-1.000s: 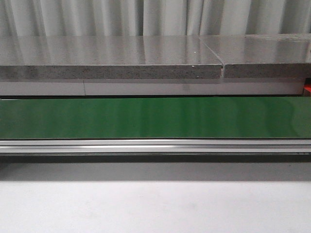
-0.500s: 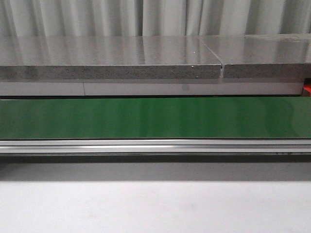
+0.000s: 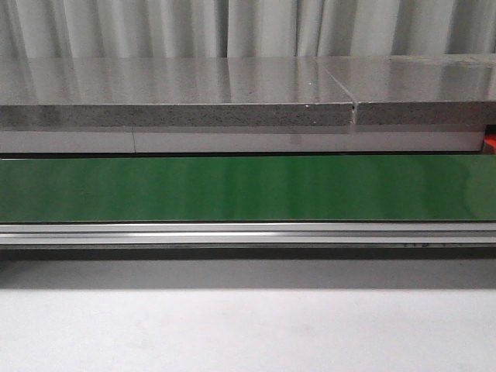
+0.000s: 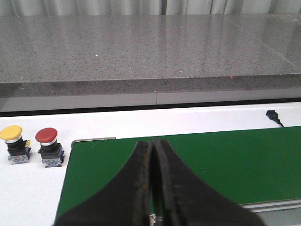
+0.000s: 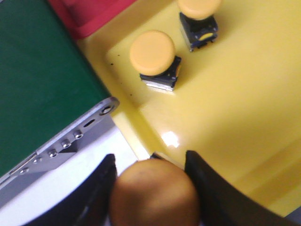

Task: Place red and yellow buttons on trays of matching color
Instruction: 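Lower the yellow button into the yellow tray and open the right gripper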

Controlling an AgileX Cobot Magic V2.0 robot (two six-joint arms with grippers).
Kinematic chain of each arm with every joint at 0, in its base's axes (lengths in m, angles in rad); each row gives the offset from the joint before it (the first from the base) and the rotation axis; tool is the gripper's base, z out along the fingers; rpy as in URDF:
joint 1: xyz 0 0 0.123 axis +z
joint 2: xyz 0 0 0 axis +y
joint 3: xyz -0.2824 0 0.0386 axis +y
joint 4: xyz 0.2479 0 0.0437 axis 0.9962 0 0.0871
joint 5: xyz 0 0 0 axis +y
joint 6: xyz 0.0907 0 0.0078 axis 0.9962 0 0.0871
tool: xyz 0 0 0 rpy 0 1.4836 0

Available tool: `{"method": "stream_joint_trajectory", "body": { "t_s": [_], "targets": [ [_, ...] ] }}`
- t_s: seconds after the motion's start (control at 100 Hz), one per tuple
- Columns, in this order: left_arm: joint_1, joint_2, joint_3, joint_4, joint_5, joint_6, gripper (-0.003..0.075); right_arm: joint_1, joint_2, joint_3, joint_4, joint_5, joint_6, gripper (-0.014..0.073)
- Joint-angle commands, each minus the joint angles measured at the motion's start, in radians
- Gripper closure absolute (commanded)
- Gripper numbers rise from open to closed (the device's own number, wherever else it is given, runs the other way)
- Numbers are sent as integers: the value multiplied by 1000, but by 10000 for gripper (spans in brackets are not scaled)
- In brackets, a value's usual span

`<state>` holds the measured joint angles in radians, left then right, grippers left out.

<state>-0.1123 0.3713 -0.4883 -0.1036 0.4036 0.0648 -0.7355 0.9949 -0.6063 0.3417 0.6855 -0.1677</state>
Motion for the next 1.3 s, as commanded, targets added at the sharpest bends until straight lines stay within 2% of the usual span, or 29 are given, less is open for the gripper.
{"method": "stream_joint_trajectory", "body": {
  "t_s": [0.0,0.46,0.63,0.93,1.29],
  "targets": [
    [-6,6,-25,-10,-73,3,739,-13,-20,-14,11,-110,21,394],
    [-6,6,-25,-10,-73,3,739,-13,-17,94,5,-399,76,394],
    [-6,6,-25,-10,-73,3,739,-13,41,94,8,-426,83,394],
    [-6,6,-25,-10,-73,3,739,-13,218,94,89,-450,83,394],
    [-6,6,-25,-10,-73,3,739,-11,261,94,97,-493,83,394]
  ]
}}
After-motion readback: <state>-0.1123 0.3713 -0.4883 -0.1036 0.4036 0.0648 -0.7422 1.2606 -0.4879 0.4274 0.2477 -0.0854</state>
